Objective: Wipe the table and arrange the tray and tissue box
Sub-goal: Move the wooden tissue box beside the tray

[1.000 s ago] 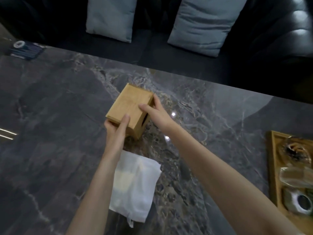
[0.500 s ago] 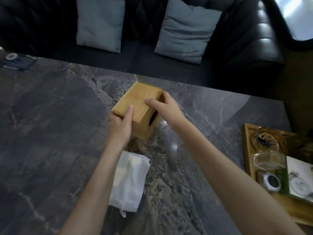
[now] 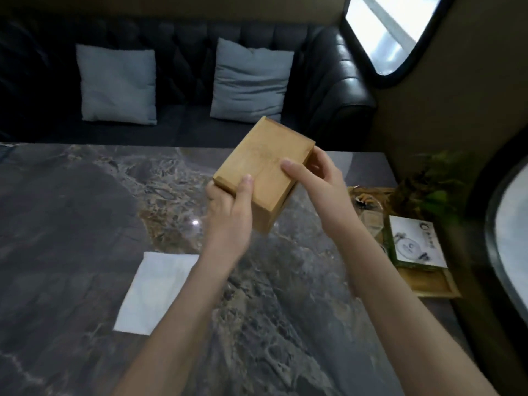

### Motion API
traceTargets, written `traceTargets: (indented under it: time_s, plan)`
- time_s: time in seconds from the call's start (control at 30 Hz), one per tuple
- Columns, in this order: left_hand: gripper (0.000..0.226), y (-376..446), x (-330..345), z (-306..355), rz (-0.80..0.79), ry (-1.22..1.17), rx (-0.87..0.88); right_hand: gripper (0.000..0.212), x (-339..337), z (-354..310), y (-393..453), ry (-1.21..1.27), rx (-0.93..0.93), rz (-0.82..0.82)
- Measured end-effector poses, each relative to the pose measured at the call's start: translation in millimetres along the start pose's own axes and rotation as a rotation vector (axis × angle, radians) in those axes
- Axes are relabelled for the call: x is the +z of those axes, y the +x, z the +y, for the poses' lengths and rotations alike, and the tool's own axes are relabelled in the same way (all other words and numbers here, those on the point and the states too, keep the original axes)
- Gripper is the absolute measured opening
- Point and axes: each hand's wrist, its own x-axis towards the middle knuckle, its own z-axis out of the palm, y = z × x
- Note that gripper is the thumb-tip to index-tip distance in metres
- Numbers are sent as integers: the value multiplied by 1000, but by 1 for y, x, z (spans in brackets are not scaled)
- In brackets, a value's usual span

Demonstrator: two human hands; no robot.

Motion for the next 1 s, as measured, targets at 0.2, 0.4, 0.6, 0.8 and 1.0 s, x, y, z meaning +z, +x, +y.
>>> traceTargets:
  time_s: [0.2, 0.4, 0.6, 0.8, 1.0]
  plan:
    - [53, -57, 44, 1, -151, 19, 61, 39, -62, 15, -62, -11, 12, 187]
    - [48, -105, 86, -17, -350, 15, 38, 51, -109, 45, -122, -5, 89, 372]
    - [32, -159, 117, -51, -481, -16, -3, 59, -144, 81, -186, 13, 179, 495]
    - [56, -203, 135, -86, -600, 36, -81, 41, -165, 112, -237, 99, 283, 591]
    - [59, -227, 139, -108, -665, 60, -119, 39, -172, 133, -264, 128, 333, 644]
